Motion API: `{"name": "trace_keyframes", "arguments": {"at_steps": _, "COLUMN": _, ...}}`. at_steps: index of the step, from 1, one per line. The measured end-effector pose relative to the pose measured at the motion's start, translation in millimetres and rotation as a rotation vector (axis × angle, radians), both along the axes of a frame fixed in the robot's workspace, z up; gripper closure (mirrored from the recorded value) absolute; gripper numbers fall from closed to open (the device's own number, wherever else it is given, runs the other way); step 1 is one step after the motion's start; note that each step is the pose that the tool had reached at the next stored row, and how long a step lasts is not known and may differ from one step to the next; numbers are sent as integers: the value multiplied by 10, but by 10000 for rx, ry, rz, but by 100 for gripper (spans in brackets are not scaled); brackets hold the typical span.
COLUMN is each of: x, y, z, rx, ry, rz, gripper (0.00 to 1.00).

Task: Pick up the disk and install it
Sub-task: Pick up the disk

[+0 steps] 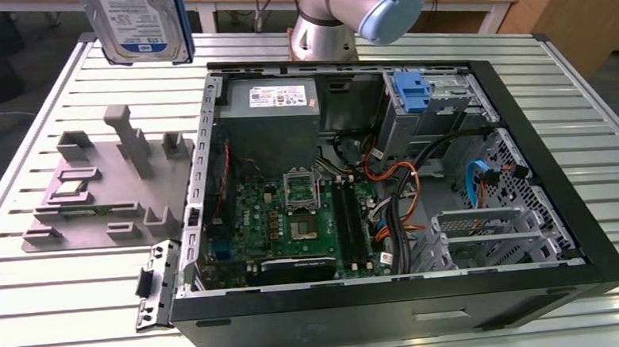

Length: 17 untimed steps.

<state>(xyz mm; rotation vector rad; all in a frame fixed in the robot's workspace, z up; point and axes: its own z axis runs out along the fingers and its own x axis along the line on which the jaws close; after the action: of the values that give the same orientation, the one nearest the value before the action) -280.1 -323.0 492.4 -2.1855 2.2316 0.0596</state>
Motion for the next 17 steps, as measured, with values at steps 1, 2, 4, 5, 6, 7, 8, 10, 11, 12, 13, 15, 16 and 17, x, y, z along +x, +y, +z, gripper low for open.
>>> {"name": "trace_keyframes", "arguments": {"at_steps": 1, "x": 6, "y": -12, "z": 0, "rx": 0, "ry": -1, "rz": 0, "gripper": 65}}
{"name": "trace_keyframes", "arguments": {"at_steps": 2, "x": 13, "y": -26, "z": 0, "rx": 0, "ry": -1, "rz": 0, "gripper": 65}}
{"name": "trace_keyframes", "arguments": {"at_steps": 4, "x": 23, "y": -53, "z": 0, "rx": 0, "ry": 0, "rz": 0, "gripper": 65}}
{"name": "trace_keyframes", "arguments": {"at_steps": 5, "x": 28, "y": -68, "z": 0, "rx": 0, "ry": 0, "rz": 1, "gripper": 65}}
{"name": "trace_keyframes", "arguments": {"at_steps": 6, "x": 33, "y": -83, "z": 0, "rx": 0, "ry": -1, "rz": 0, "gripper": 65}}
{"name": "trace_keyframes", "arguments": {"at_steps": 7, "x": 38, "y": -99, "z": 0, "rx": 0, "ry": 0, "rz": 0, "gripper": 65}}
{"name": "trace_keyframes", "arguments": {"at_steps": 8, "x": 42, "y": -117, "z": 0, "rx": 0, "ry": 0, "rz": 0, "gripper": 65}}
{"name": "trace_keyframes", "arguments": {"at_steps": 10, "x": 50, "y": -151, "z": 1, "rx": -1, "ry": 1, "rz": 1, "gripper": 65}}
{"name": "trace_keyframes", "arguments": {"at_steps": 11, "x": 53, "y": -168, "z": 0, "rx": 0, "ry": 0, "rz": 0, "gripper": 65}}
{"name": "trace_keyframes", "arguments": {"at_steps": 12, "x": 57, "y": -187, "z": 0, "rx": 0, "ry": 1, "rz": 1, "gripper": 65}}
{"name": "trace_keyframes", "arguments": {"at_steps": 13, "x": 60, "y": -206, "z": 0, "rx": 0, "ry": 0, "rz": 1, "gripper": 65}}
{"name": "trace_keyframes", "arguments": {"at_steps": 15, "x": 66, "y": -246, "z": 0, "rx": 0, "ry": 0, "rz": 1, "gripper": 65}}
{"name": "trace_keyframes", "arguments": {"at_steps": 16, "x": 69, "y": -266, "z": 0, "rx": 0, "ry": 0, "rz": 1, "gripper": 65}}
{"name": "trace_keyframes", "arguments": {"at_steps": 17, "x": 71, "y": -284, "z": 0, "rx": 0, "ry": 0, "rz": 0, "gripper": 65}}
